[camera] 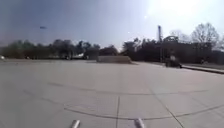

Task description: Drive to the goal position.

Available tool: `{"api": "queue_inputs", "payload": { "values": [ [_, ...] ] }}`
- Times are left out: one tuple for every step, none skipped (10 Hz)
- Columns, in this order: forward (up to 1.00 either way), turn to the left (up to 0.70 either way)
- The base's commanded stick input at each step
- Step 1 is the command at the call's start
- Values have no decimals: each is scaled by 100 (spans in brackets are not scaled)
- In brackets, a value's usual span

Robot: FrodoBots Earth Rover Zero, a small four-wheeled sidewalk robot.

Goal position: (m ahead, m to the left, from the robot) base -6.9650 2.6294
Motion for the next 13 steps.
{"api": "queue_inputs", "payload": {
  "values": [
    [100, -29],
    [100, -40],
    [100, -40],
    [100, -40],
    [100, -35],
    [100, -20],
    [100, -6],
    [100, 0],
    [100, 0],
    [100, 0],
    [100, 0],
    [100, 0],
    [100, 0]
  ]
}}
